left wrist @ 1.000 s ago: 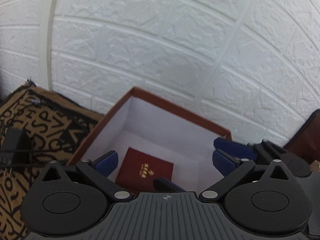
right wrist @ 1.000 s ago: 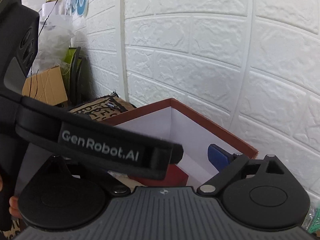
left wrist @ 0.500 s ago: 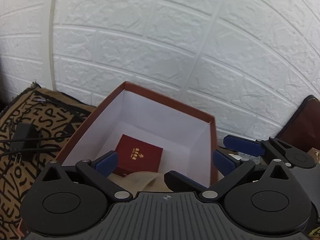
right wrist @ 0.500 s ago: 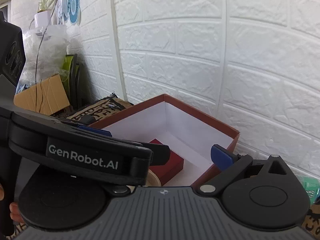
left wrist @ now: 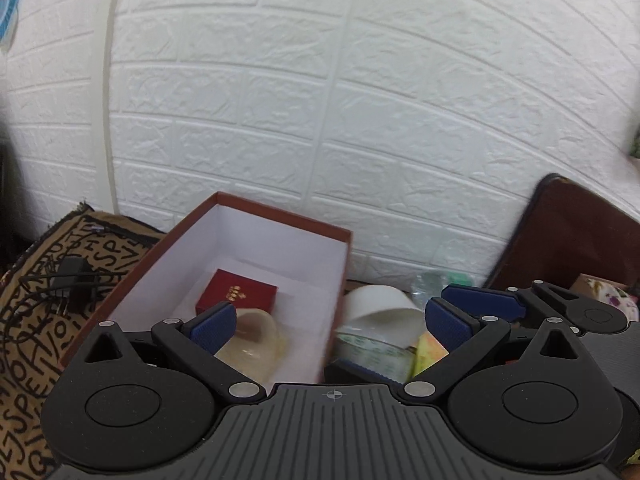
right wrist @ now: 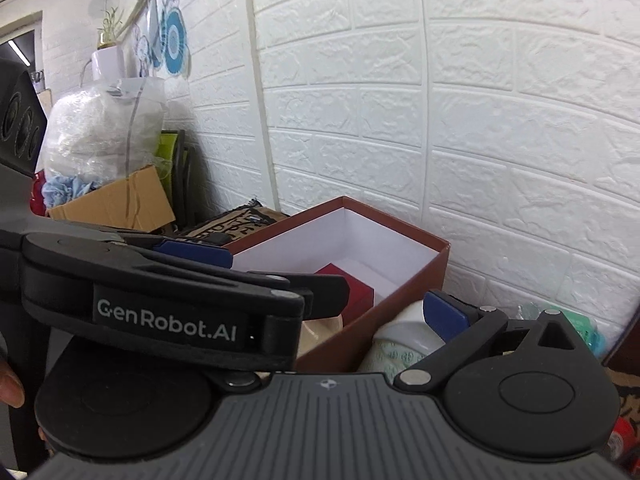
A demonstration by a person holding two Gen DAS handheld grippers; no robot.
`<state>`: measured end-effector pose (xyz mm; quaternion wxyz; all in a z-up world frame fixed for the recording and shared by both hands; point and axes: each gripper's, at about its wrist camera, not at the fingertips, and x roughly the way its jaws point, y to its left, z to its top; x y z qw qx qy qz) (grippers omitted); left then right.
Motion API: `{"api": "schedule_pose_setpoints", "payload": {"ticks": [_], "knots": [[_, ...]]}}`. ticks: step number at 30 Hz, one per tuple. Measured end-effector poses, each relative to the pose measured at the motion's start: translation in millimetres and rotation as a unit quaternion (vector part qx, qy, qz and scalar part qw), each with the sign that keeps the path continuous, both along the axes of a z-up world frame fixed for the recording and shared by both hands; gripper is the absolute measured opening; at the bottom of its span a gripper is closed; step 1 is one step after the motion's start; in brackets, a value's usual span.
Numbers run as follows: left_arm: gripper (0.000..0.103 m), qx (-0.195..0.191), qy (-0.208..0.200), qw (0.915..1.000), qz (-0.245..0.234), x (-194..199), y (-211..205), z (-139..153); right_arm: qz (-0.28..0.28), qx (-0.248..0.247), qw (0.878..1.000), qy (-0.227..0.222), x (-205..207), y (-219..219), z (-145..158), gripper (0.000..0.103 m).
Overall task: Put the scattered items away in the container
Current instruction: 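Withdraw the left gripper from the shoebox back over the rug, then lower the left gripper onto the white glove and close it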
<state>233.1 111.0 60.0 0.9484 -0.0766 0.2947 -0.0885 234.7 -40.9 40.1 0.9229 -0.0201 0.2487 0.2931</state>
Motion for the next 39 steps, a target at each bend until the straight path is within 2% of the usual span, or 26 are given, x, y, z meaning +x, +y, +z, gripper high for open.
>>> {"api": "schedule_pose_setpoints", "payload": {"ticks": [6, 10, 15, 21, 28, 33, 39], "knots": [[0.103, -0.029, -0.006, 0.9994, -0.015, -46, -26, -4, 0.004, -0.014, 0.999, -0.04, -52, -28, 5, 0.103], [0.103, -0.04, -0.012, 0.9987, -0.03, -77, -46, -15, -0.013, -0.024, 0.997, -0.07, -89, -46, -2, 0.103], [0.103, -0.039, -0.011, 0.9979, -0.05, -112, -70, -38, -0.046, -0.031, 0.995, -0.085, -130, -66, -24, 0.103], [0.103, -0.032, 0.006, 0.9962, -0.08, -144, -99, -76, -0.091, -0.036, 0.992, -0.076, -172, -88, -60, 0.103], [0.102, -0.026, 0.036, 0.9923, -0.115, -148, -129, -106, -0.144, -0.042, 0.987, -0.054, -192, -115, -91, 0.103], [0.102, -0.017, 0.026, 0.9919, -0.123, -140, -141, -110, -0.177, -0.028, 0.983, -0.041, -189, -137, -99, 0.103], [0.093, -0.02, 0.041, 0.9924, -0.114, -111, -144, -117, -0.181, -0.02, 0.983, -0.038, -177, -144, -106, 0.102]]}}
